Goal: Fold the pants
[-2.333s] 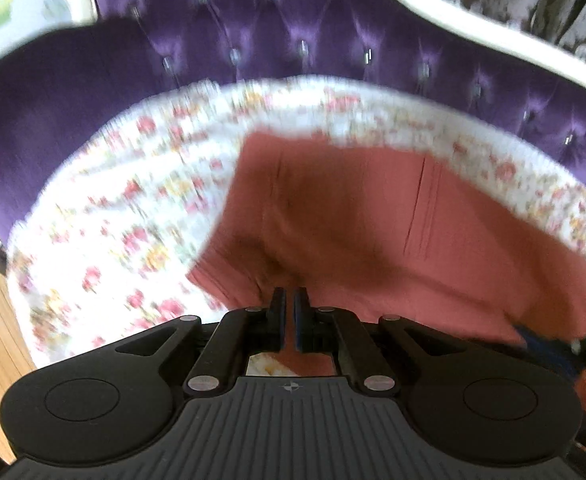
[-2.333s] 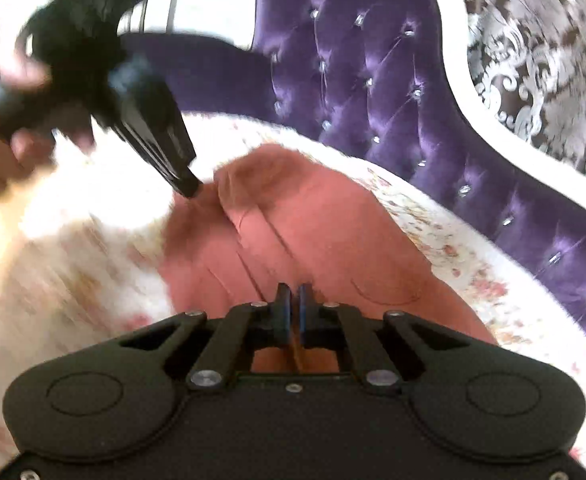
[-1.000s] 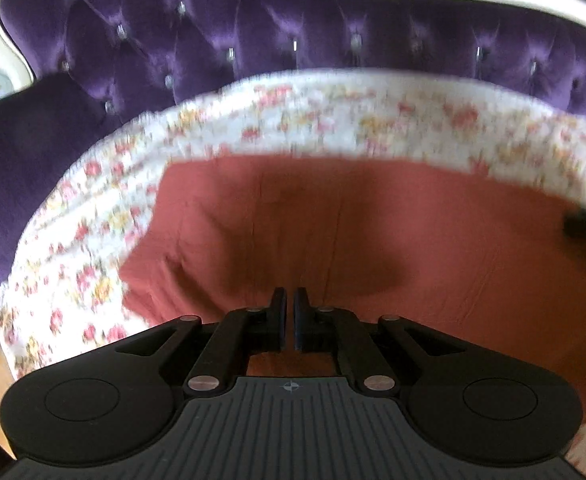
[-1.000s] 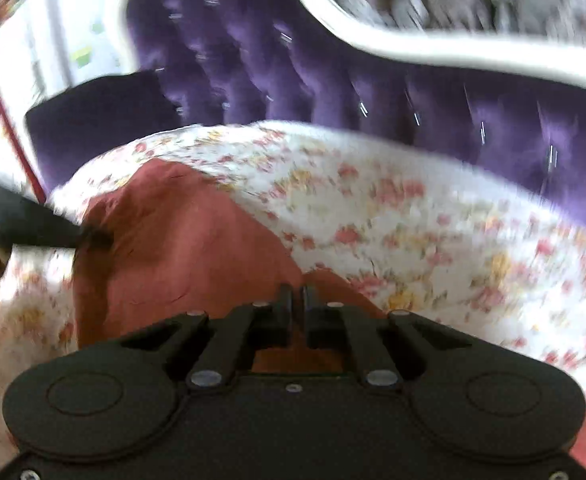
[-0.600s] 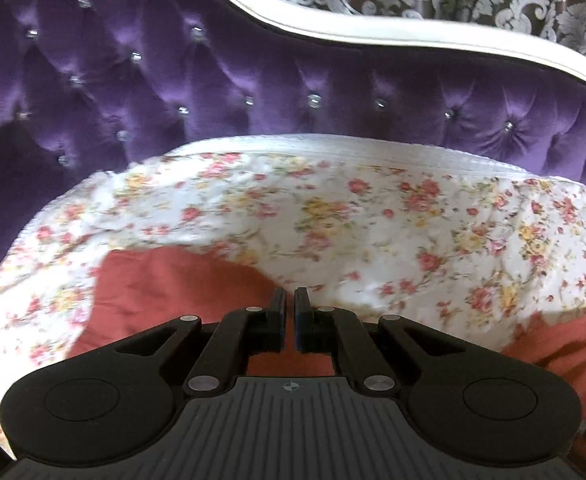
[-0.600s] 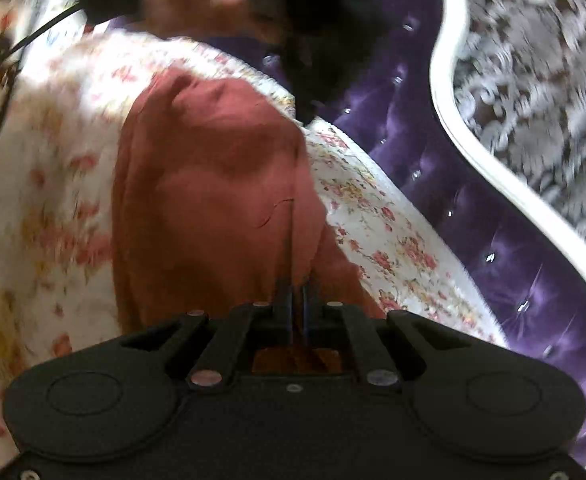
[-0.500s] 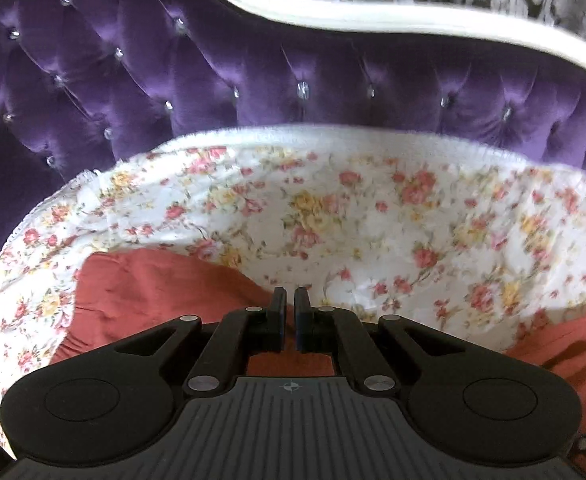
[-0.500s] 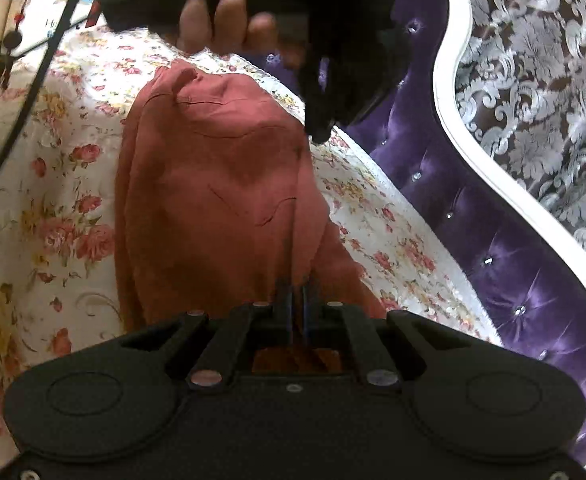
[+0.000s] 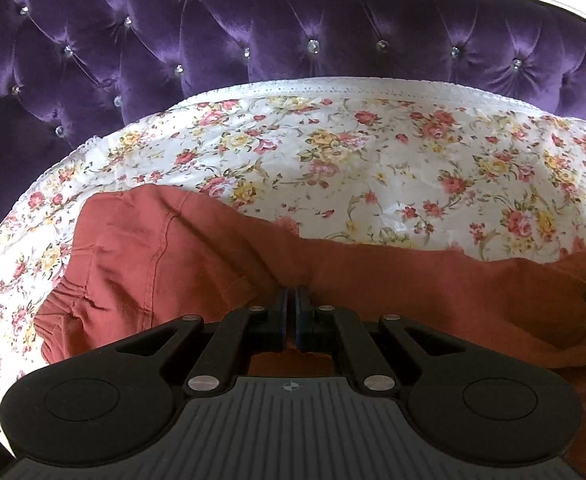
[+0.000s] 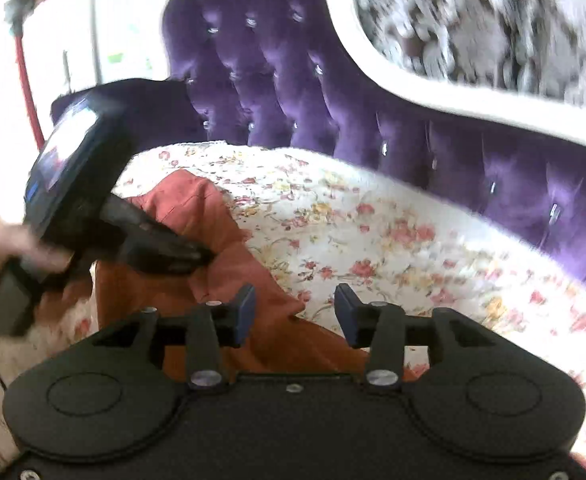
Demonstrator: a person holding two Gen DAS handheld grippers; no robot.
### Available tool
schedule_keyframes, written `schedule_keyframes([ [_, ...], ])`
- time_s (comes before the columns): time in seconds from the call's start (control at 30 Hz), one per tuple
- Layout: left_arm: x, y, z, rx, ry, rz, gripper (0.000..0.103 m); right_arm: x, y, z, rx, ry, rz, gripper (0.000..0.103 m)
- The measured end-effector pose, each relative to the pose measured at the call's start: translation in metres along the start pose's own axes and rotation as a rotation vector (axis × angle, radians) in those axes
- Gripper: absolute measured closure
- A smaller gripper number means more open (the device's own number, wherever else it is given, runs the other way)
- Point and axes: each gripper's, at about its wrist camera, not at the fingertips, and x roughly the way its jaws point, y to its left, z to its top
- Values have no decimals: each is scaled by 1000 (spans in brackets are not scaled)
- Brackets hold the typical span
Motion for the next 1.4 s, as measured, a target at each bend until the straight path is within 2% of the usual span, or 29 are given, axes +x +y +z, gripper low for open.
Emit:
schedule_keyframes([
  [0.13, 0, 2, -1, -11, -11, -8, 98, 36, -16, -1, 111, 161, 170, 50],
  [0.17, 0, 4, -2, -19, -12, -15, 98, 40, -16, -5, 131, 179, 196, 53],
  [0.27, -2, 9, -1, -53, -10, -41, 98, 39, -13, -10, 157, 158, 284, 56],
  [0.4, -2, 10, -2, -60, -13, -47, 98, 52, -19, -6, 208, 118, 266, 56],
  [0.63, -10, 11, -2, -51, -11, -55, 98, 75, -49, -7, 419, 117, 385, 53],
  [0.77, -27, 21, -5, -74, -31, -67, 98, 76, -60, -11, 503, 116, 418, 55],
  [0.8, -29, 23, -7, -76, -33, -64, 98, 76, -61, -11, 515, 115, 409, 58],
  [0.83, -30, 25, -8, -77, -31, -57, 98, 76, -62, -12, 524, 110, 395, 69],
  [0.87, -31, 27, -11, -72, -21, -52, 98, 76, -63, -11, 523, 111, 373, 90],
  [0.9, -29, 29, -14, -67, -4, -49, 98, 75, -64, -9, 511, 107, 339, 93],
  [0.97, -21, 32, -20, -50, 59, -49, 98, 67, -69, -2, 490, 48, 266, 94],
  [1.1, -23, 32, -27, -23, 51, -56, 98, 59, -81, 21, 420, -63, 21, 97],
  [1.27, -25, 27, -31, -5, 41, -42, 98, 102, -73, 29, 250, 49, -114, 98],
  [1.33, -25, 27, -32, -2, 36, -40, 98, 120, -73, 19, 234, 105, -144, 98],
  [1.4, -28, 26, -33, 2, 34, -37, 98, 119, -76, 16, 240, 92, -153, 95],
])
